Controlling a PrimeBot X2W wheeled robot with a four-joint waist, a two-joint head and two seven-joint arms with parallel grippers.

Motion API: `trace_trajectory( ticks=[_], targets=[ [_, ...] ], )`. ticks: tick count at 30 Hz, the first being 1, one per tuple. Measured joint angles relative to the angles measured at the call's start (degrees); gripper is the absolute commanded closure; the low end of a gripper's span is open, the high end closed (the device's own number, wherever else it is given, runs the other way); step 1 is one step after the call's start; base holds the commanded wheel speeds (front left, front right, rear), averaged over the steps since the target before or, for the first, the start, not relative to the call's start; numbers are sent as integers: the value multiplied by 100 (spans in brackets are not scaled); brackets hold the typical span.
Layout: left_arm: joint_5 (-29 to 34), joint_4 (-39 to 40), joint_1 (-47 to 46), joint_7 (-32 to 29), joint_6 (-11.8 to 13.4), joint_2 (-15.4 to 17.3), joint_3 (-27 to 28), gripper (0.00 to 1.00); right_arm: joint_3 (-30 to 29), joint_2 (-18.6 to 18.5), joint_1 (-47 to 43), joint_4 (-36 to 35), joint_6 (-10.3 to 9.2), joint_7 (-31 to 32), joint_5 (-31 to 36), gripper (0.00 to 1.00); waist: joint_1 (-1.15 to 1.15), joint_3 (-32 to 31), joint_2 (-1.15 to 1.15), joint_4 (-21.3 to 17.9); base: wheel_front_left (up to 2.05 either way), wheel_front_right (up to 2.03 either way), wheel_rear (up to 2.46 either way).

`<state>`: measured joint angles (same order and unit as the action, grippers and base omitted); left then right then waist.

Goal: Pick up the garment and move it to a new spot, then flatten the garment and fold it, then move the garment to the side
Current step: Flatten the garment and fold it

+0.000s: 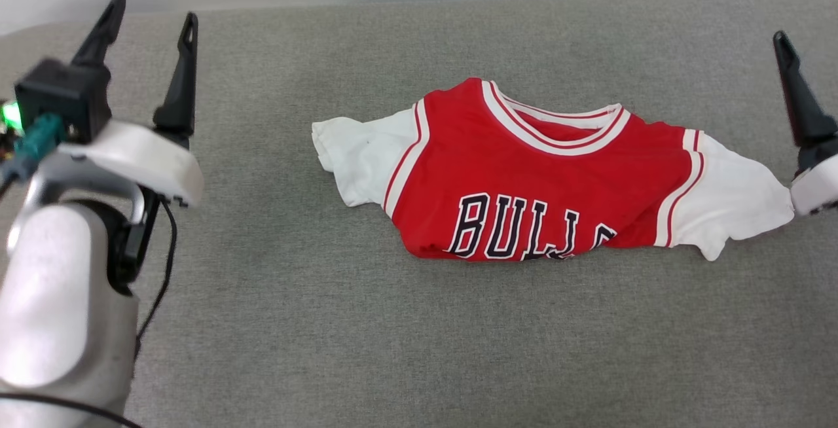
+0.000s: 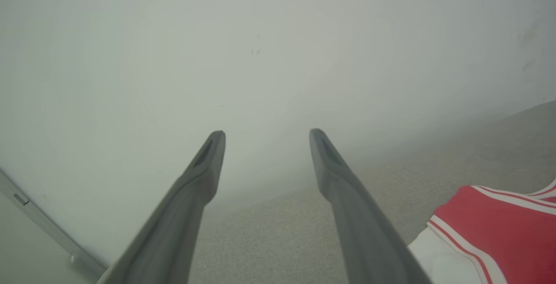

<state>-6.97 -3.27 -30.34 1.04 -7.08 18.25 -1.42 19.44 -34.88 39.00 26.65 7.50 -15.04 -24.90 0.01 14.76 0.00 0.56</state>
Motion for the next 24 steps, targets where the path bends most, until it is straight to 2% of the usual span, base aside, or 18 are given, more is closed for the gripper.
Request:
trace_trajectory(
  ticks=[6,11,16,18,20,24],
  targets=[
    [-675,-253,-796,-1062,-32,550,-873,0,-1200,739,-1231,-1358,0,26,906,0,0,117,0,-126,0,0,0],
    [-1484,-542,-1459,-2082,-32,1068,-1740,0,-1786,1289,-2086,-2342,0,286,1314,0,0,258,0,-212,0,0,0],
    [-2599,-935,-2065,-3331,-32,1366,-2564,0,-1962,1580,-2621,-2873,0,409,1515,0,0,465,0,-323,0,0,0],
    [-2805,-1073,-2281,-3755,-32,1581,-2929,0,-1951,1624,-2666,-2919,0,425,1559,0,0,566,0,-386,0,0,0],
    [-3098,-1230,-2466,-4061,-32,1709,-3156,0,-1929,1647,-2665,-2927,0,426,1560,0,0,671,0,-460,0,0,0],
    [-3505,-1591,-2810,-4533,-32,1753,-3532,0,-1857,1653,-2626,-2871,0,422,1550,0,0,900,0,-607,0,0,0]
  ],
)
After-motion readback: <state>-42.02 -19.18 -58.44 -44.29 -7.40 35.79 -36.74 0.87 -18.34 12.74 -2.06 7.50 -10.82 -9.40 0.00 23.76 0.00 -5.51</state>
